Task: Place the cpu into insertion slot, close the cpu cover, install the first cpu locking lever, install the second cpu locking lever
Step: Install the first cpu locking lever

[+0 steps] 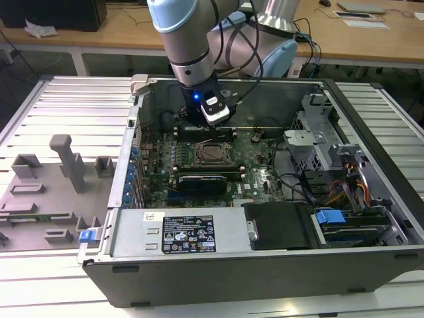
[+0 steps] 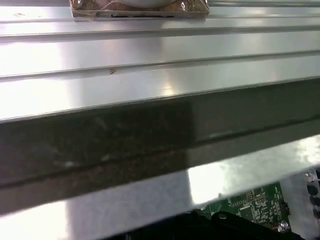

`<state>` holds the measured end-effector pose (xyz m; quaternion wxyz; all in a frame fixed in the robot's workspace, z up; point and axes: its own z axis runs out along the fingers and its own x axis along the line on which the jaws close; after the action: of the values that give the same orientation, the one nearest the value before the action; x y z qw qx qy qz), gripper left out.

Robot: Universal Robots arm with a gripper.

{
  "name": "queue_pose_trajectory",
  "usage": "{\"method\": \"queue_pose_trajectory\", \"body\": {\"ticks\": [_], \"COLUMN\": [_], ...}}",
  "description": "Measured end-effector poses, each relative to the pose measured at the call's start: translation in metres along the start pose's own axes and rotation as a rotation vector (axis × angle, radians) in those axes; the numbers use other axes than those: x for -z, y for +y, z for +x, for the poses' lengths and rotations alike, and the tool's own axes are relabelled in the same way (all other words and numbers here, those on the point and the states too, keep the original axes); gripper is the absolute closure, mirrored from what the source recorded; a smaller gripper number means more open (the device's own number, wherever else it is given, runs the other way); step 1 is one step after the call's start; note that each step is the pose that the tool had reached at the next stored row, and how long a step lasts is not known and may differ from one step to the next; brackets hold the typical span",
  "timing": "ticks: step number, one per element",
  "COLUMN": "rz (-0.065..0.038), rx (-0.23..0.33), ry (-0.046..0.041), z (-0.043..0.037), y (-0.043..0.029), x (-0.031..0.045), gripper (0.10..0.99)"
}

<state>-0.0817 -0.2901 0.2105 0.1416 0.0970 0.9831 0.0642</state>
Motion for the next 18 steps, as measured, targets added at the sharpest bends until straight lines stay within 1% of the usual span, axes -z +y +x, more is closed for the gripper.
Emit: {"method": "queue_pose_trajectory", "body": {"ticks": [8, 10, 18], "rz": [0.006, 0.011, 0.022], "rx": [-0.02, -0.028, -0.056], "ry": [-0.0033, -0.0053, -0.0105], "z": [0.002, 0.0026, 0.0046], "y": [0.0024, 0.0021, 0.0009], "x": [-0.0018, -0.0038, -0.0109], "gripper": [0.98, 0.98, 0.98]}}
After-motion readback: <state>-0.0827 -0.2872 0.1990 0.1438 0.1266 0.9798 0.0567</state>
